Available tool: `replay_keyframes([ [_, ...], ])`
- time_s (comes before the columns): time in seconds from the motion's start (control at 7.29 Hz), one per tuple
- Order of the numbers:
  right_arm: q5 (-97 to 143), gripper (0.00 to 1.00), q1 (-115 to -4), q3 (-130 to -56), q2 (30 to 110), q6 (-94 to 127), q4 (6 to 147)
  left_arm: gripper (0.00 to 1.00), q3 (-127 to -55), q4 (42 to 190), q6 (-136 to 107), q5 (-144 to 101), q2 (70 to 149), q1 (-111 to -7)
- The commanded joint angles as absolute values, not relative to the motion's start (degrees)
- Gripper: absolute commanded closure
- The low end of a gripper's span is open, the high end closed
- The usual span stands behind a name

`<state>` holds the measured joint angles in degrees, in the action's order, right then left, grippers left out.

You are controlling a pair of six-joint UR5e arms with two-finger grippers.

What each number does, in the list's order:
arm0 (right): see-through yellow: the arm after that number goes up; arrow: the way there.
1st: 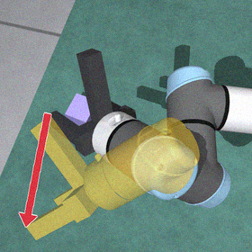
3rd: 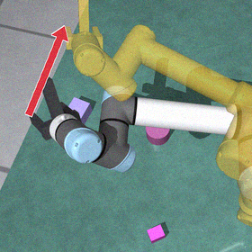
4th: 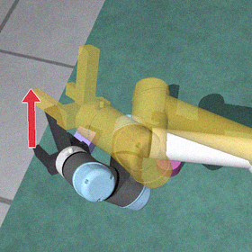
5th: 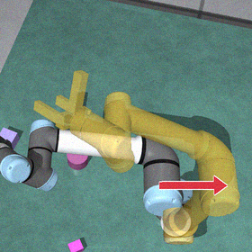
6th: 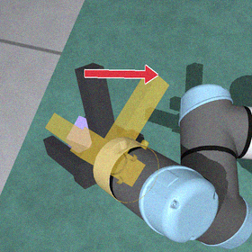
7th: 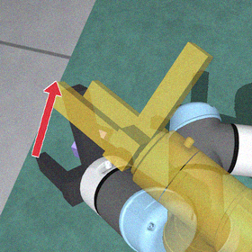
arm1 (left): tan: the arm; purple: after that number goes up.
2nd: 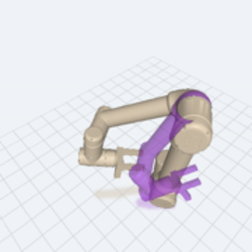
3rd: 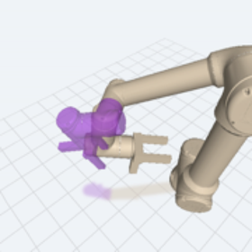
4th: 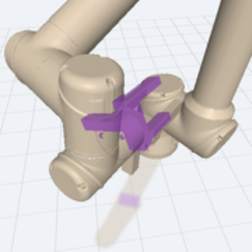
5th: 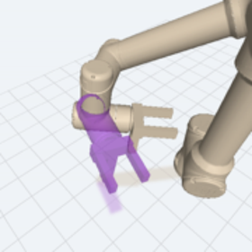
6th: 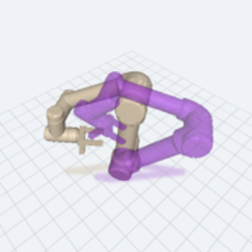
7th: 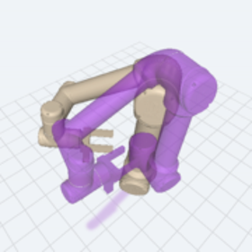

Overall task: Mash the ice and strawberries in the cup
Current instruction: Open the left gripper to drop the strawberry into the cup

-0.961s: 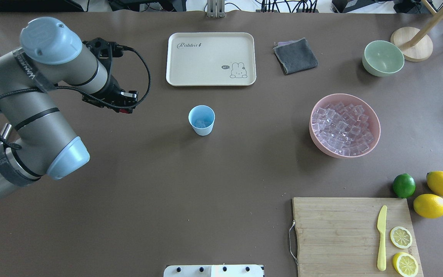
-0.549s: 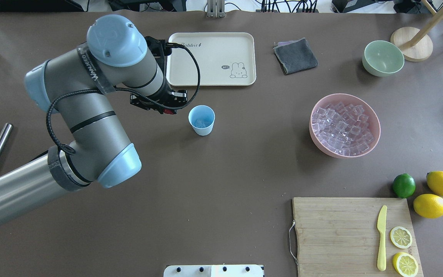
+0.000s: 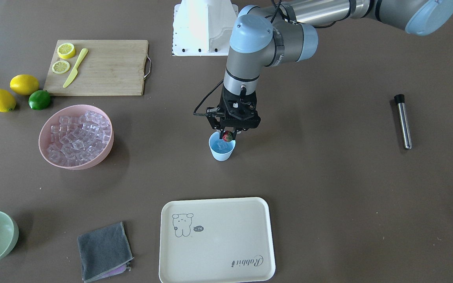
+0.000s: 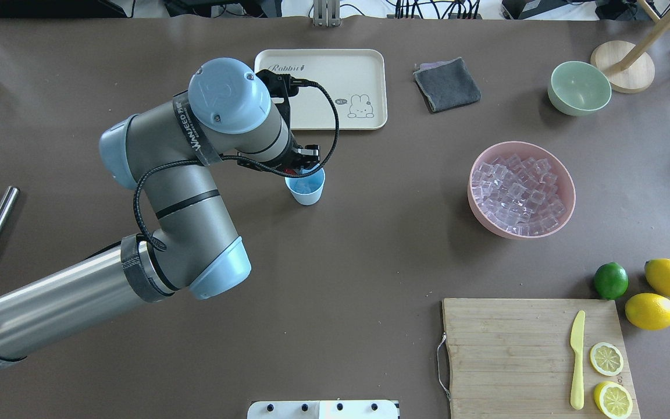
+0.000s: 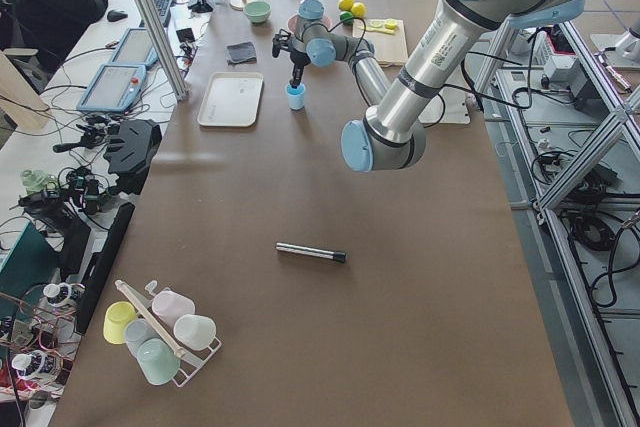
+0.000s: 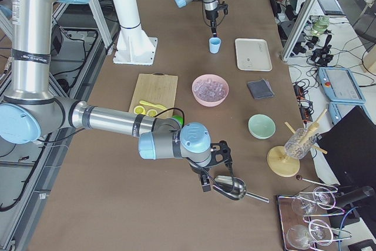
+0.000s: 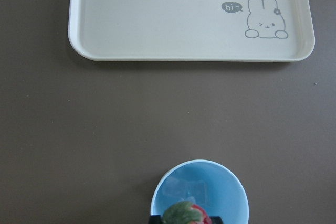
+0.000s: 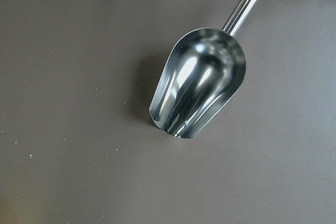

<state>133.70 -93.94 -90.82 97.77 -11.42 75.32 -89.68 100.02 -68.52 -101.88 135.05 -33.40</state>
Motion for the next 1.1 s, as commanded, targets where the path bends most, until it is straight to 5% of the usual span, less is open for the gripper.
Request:
replay_keyframes([
  [0.0,133.68,0.01,-94.04,-90.79,97.82,-11.43,75.32,0.33,-88.59,102.74,-68.99,-101.34,134.91,-32.52],
  [0.14,133.68,0.01,-93.96,-90.79,97.74,-11.43,75.32,0.2,-88.59,102.74,-69.08,-101.34,134.91,-32.52],
  [0.41,133.68,0.01,-94.04,-90.88,97.65,-11.43,75.24,0.2,-90.08,102.4,-69.95,-102.03,132.12,-33.48],
  [0.96,133.51,0.01,-94.04,-91.14,97.65,-12.66,75.32,0.21,-98.44,109.13,-56.01,-123.1,103.88,-53.12],
])
